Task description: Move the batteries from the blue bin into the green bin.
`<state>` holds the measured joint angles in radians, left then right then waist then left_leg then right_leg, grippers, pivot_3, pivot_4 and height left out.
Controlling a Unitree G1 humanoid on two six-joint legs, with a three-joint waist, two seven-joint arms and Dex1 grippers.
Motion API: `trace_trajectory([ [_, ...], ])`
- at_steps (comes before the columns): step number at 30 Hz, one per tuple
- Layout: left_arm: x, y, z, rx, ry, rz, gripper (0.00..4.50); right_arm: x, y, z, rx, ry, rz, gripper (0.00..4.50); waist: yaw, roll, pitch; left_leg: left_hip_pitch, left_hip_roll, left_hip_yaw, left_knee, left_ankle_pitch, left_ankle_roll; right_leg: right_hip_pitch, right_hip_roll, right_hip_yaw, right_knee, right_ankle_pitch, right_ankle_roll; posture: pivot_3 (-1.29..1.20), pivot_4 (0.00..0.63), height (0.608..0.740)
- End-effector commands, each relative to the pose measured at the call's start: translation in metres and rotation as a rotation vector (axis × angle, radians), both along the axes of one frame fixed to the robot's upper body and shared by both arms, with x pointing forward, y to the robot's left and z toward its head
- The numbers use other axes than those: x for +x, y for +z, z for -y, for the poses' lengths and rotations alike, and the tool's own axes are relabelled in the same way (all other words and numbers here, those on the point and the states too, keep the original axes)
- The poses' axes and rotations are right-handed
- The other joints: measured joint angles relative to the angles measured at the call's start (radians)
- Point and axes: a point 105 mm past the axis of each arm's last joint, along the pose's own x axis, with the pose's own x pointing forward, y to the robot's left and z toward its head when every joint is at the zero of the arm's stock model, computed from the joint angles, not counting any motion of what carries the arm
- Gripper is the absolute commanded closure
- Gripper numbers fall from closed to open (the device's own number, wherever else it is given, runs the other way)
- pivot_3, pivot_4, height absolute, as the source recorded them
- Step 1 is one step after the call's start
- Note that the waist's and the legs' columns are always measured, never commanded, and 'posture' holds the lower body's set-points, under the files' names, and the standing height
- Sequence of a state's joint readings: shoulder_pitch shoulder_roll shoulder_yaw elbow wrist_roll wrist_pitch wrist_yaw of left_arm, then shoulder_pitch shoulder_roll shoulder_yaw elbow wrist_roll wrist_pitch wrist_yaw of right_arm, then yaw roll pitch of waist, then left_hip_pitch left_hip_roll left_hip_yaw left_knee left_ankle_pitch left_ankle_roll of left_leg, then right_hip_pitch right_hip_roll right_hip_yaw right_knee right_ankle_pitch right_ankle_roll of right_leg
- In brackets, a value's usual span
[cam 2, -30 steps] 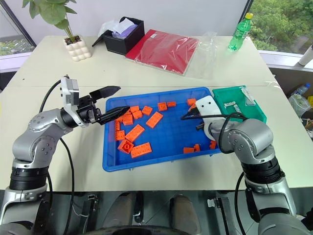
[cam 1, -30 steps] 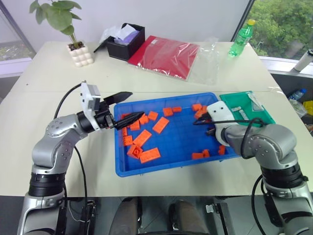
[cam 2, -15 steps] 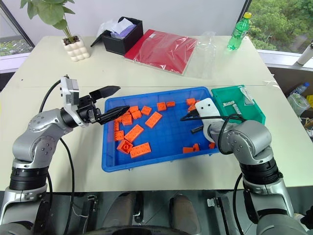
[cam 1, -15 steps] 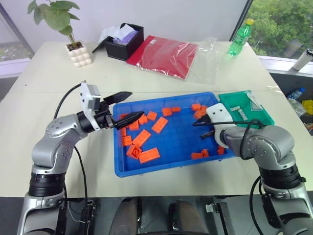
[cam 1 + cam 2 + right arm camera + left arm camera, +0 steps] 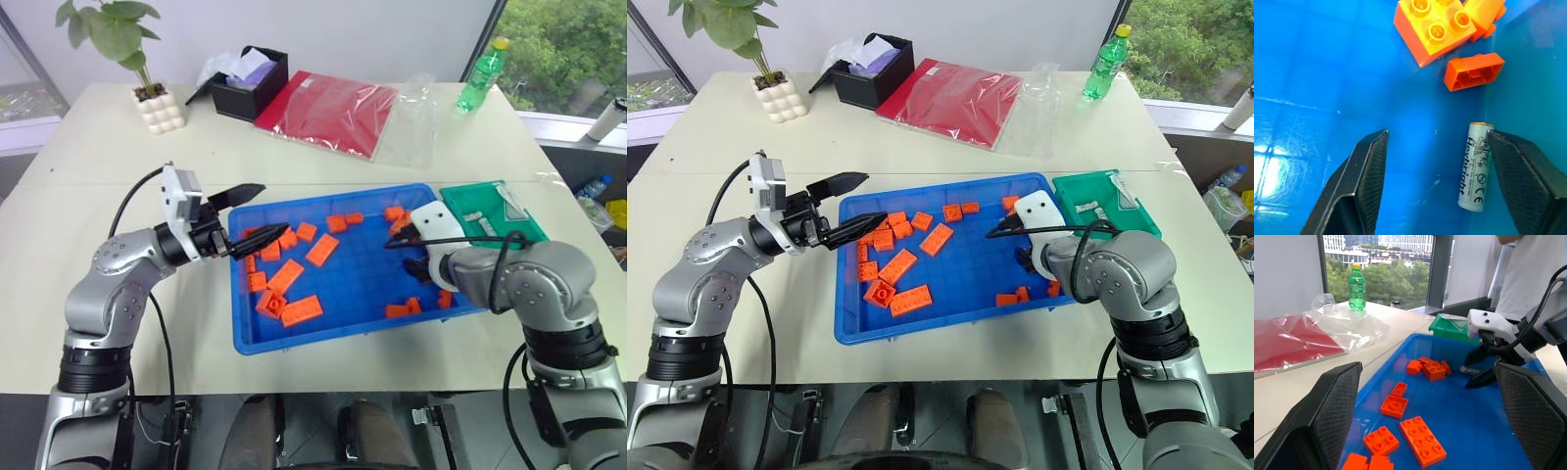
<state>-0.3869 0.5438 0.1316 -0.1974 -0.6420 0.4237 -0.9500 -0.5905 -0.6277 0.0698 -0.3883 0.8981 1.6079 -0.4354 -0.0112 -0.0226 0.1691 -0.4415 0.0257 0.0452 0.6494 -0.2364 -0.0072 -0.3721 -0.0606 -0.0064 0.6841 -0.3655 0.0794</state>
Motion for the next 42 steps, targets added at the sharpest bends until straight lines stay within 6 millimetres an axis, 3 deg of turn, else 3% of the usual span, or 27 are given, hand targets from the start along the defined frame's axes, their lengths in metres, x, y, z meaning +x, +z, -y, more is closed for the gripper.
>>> trace_trajectory([
  [1,-0.003,0.007,0.0,0.002,-0.013,0.037,0.0,0.001,0.01,0.011,-0.014,-0.044,0.038,1.21,0.0,0.0,0.0,0.0,0.0,0.0,0.0,0.0,0.0,0.0,0.0,0.0,0.0,0.0,0.0,0.0,0.15,0.74],
  [10,-0.019,0.002,0.001,0.134,-0.181,-0.013,0.0,-0.004,0.014,0.024,-0.028,-0.101,0.048,1.21,0.001,0.0,0.0,0.0,0.0,0.0,0.0,0.0,0.0,0.0,0.0,0.0,0.0,0.0,0.0,0.0,0.15,0.74],
  [17,-0.019,0.004,0.012,0.148,-0.253,0.0,0.0,-0.009,0.016,0.026,-0.026,-0.119,0.06,1.21,0.0,0.0,0.0,0.0,0.0,0.0,0.0,0.0,0.0,0.0,0.0,0.0,0.0,0.0,0.0,0.0,0.15,0.74],
  [28,-0.019,0.01,0.021,0.124,-0.279,0.022,0.0,-0.012,-0.017,0.032,-0.053,-0.204,-0.031,1.21,-0.002,0.0,0.0,0.0,0.0,0.0,0.0,0.0,0.0,0.0,0.001,0.0,0.0,0.0,0.0,0.0,0.15,0.74],
  [34,-0.023,0.01,0.017,0.122,-0.259,0.021,0.0,-0.005,-0.02,0.034,-0.047,-0.232,-0.041,1.21,-0.001,0.0,0.0,0.001,0.0,0.0,0.001,0.0,0.0,0.001,0.001,0.0,0.0,0.0,0.0,0.0,0.15,0.74],
  [37,-0.024,0.012,0.016,0.122,-0.247,0.026,0.0,-0.002,-0.022,0.033,-0.031,-0.243,-0.047,2.03,0.0,0.0,0.0,0.001,0.0,0.0,0.001,0.0,0.0,0.002,0.001,0.0,0.0,0.0,0.0,0.0,0.15,0.74],
  [42,-0.024,0.015,0.015,0.118,-0.235,0.034,0.0,0.0,-0.026,0.034,-0.025,-0.264,-0.053,4.43,-0.001,0.0,0.0,0.001,0.0,0.0,0.001,0.0,0.0,0.001,0.001,0.0,0.0,0.0,0.0,0.0,0.15,0.74],
])
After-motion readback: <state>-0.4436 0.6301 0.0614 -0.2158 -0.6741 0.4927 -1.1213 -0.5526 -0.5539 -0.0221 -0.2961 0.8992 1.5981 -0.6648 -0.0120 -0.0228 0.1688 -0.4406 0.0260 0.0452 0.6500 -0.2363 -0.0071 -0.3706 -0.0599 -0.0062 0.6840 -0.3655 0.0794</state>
